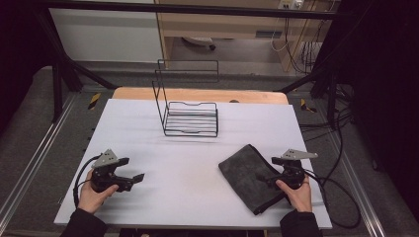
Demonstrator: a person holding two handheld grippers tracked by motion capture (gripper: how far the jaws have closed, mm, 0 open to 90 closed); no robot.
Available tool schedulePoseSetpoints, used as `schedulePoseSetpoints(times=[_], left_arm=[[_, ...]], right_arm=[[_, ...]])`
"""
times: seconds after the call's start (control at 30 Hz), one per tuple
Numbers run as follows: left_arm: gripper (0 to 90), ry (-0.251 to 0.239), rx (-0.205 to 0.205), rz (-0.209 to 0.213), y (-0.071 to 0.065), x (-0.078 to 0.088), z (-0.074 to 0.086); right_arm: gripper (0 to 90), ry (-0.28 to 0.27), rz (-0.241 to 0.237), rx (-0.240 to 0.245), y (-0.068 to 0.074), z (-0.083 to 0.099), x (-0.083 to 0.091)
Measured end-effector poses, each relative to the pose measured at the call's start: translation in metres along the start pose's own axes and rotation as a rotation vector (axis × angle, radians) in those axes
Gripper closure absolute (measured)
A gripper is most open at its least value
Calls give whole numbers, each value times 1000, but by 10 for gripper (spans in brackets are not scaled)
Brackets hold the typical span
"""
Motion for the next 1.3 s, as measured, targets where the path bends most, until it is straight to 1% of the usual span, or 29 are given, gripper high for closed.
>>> schedulePoseSetpoints(times=[0.33, 0.5, 0.57, 0.63, 0.8, 1.07, 1.1, 1.3], left_arm=[[93, 5, -3, -9, 0, 0, 1], [94, 9, -9, -11, 1, 0, 2], [94, 4, -2, -13, 1, 0, 3], [94, 6, -4, -13, 1, 0, 3], [92, 10, -3, -20, 2, 0, 3], [91, 16, -6, -22, 1, -1, 4], [91, 16, -6, -22, 1, -1, 4], [89, 13, -7, -28, 2, 0, 4]], right_arm=[[18, 0, 1, -6, 1, 0, 0], [17, 3, 8, -1, 3, -2, -1], [17, 2, 6, -3, 4, -2, -2], [16, 0, 6, -11, 6, -2, -3], [13, 10, 8, -2, 9, -4, -6], [16, 21, -4, 4, 21, -8, -14], [24, 26, 1, 26, 25, -10, -17], [70, 47, 8, 70, 43, -14, -29]])
Point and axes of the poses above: each handheld gripper's, and its own axes: x roughly backward along the jaws, z roughly out of its underside, y roughly to its left, the point moved 1 cm from there along -x, roughly forward along the jaws, and after that the axes turned 12 degrees about -y, right-handed, at the moved point
